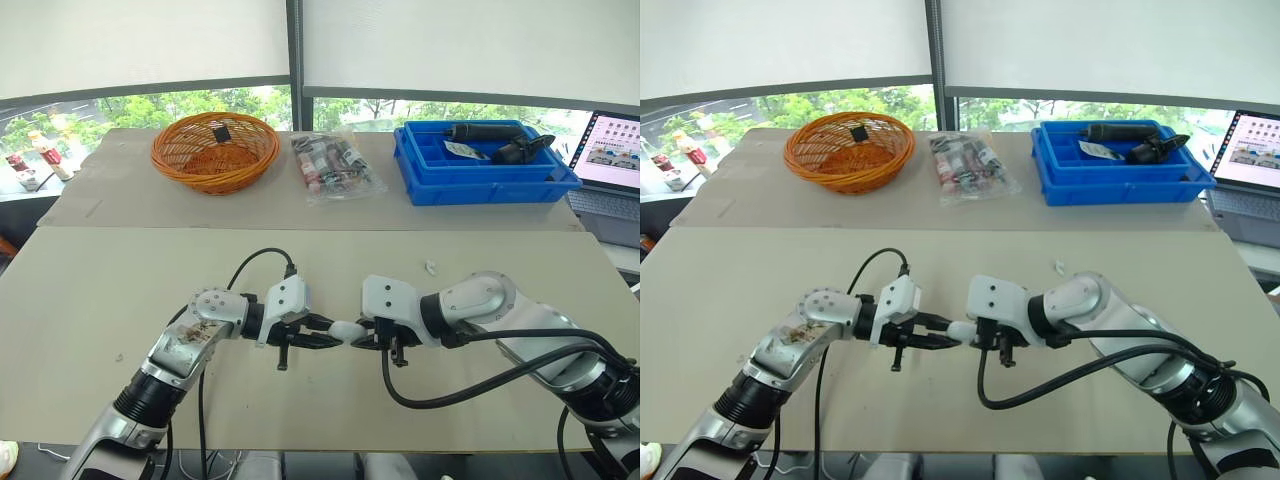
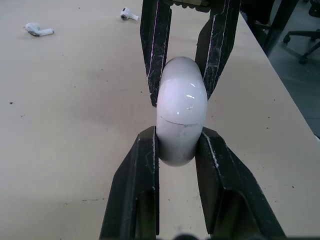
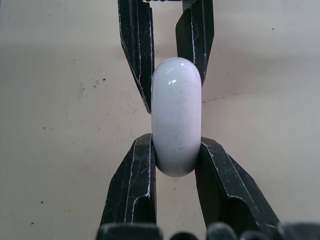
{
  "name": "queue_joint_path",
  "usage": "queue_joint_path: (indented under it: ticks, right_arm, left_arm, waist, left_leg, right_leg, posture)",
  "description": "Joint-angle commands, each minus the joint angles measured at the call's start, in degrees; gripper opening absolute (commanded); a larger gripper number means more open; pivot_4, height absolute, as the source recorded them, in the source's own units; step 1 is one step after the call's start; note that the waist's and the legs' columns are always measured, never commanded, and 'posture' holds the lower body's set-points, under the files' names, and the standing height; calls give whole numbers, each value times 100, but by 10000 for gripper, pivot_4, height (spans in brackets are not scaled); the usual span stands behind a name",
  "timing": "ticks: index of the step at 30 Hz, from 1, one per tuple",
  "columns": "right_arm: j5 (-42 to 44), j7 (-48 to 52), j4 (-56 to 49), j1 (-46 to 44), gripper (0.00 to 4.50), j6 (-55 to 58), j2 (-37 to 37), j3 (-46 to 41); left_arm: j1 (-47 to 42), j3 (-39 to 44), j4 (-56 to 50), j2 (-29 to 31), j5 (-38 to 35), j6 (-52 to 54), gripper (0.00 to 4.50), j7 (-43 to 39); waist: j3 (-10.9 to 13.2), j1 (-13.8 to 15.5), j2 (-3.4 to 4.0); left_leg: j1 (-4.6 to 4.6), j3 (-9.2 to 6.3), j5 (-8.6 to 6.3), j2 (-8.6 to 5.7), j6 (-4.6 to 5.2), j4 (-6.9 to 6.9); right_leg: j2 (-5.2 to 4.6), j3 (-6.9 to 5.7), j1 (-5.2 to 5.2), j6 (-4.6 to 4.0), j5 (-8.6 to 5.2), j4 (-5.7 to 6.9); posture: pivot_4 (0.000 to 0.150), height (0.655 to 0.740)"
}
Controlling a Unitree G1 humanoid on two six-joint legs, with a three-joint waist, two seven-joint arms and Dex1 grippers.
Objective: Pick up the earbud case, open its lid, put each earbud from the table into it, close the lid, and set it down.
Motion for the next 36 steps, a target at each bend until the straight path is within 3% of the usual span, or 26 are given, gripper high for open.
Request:
queue_joint_path:
  ticks: [1, 3, 5, 11, 14, 18, 36]
  right_arm:
    - [-24, 22, -163, 8, 7054, -246, 47, -242]
    - [-44, 35, -129, -2, 7054, -245, 48, -259]
    - [-106, 61, -135, 107, 17627, -370, -50, -284]
    - [-171, 286, -326, 620, 37819, -1194, -534, -875]
    - [90, 99, -450, 1086, 38284, -1623, -228, -1477]
    - [12, -58, -509, 1381, 38284, -1849, -10, -1668]
    - [-509, -500, 134, 979, 38284, -1901, 536, -1535]
  left_arm:
    - [40, 82, -7, -103, -63, -115, 5176, 66]
    - [78, 117, 19, -97, -114, -134, 5176, 15]
    - [165, 156, 49, -87, -178, -197, 5176, -62]
    - [613, 631, 305, -411, -764, -195, 5176, -6]
    - [746, 749, 422, -534, -746, -331, 5176, 51]
    - [747, 788, 428, -616, -763, -481, 5176, 27]
    - [807, 568, 61, -480, -770, -354, 5176, -151]
  waist:
    - [0, 0, 0]
    - [0, 0, 0]
    - [0, 0, 0]
    - [0, 12, 0]
    - [-1, 14, -2]
    - [-1, 7, -1]
    - [-1, -1, -1]
  left_leg:
    - [0, 0, 0, 0, 0, 0]
    - [0, 0, 0, 0, 0, 0]
    - [0, 0, 0, 0, 0, 0]
    - [0, 0, 0, -2, 0, 2]
    - [3, 0, 0, 0, 0, 3]
    - [9, -1, 0, -1, 0, 4]
    - [16, -1, 0, -2, 0, 4]
  right_leg:
    - [0, 0, 0, 0, 0, 0]
    - [0, 0, 0, 0, 0, 1]
    - [0, 0, 0, 0, 0, 2]
    - [-3, 0, 0, 0, 0, 3]
    - [-1, -1, 1, 0, 0, 9]
    - [-1, 1, 8, 0, 0, 10]
    - [0, 1, 13, 0, 0, 12]
  posture:
    - [1500, 7054]
    - [1500, 7054]
    - [1500, 7054]
    - [1500, 7054]
    - [1500, 7054]
    - [1500, 7054]
    - [1500, 7054]
